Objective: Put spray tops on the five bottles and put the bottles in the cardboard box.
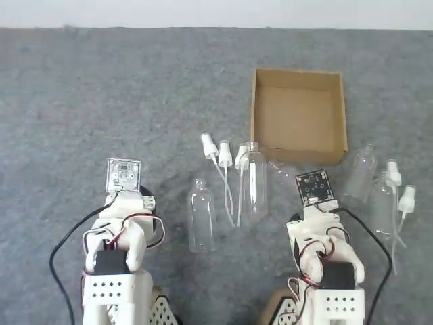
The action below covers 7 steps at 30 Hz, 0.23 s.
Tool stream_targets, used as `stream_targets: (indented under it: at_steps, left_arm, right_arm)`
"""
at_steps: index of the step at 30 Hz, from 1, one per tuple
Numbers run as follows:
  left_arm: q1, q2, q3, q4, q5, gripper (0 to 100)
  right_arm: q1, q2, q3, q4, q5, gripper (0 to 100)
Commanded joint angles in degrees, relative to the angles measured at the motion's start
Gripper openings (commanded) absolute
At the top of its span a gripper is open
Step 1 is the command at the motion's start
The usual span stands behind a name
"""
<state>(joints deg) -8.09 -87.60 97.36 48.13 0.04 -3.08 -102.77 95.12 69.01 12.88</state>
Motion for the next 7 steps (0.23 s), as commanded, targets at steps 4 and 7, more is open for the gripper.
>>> stream_targets:
  at_steps: [4,7]
  left_arm:
    - [0.18,-0.88,-0.40,0.35,0.53,1]
    - [0.09,-0.88,-0.40,0.35,0.53,1]
  right_arm:
    - [0.22,-0.84,1.32,0.40,0.53,0.8]
    - [0.22,-0.84,1.32,0.40,0.53,0.8]
